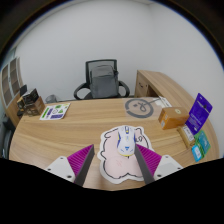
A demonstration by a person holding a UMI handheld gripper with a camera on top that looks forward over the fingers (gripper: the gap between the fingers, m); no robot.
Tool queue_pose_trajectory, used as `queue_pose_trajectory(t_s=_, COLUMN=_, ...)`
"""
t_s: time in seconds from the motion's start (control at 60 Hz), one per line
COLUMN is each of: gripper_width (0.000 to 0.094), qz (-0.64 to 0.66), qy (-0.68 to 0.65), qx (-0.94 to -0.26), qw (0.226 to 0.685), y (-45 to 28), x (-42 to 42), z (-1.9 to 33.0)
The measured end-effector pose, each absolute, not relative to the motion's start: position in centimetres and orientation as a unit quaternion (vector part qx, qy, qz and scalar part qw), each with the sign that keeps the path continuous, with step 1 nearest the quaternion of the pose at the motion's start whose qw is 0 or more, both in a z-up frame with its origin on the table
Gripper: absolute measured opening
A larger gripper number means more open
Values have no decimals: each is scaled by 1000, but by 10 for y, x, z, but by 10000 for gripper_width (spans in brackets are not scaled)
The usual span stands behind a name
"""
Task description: Arrange mouse
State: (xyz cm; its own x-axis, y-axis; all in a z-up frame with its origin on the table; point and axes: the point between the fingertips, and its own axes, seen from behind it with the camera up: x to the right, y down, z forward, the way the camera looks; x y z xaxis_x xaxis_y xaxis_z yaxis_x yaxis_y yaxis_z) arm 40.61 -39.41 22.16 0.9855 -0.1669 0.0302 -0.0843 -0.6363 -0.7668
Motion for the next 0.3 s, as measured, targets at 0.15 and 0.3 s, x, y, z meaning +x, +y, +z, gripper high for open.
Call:
queue_pose_trajectory(t_s=0.15, gripper_width=834, qz=-56, qy=85, qx=-890, qw=444, y=-453, x=361, z=260)
queue_pose_trajectory(t_s=0.3, gripper_width=829, qz=-47, qy=112, qx=-883, qw=454, y=-528, x=310, z=282)
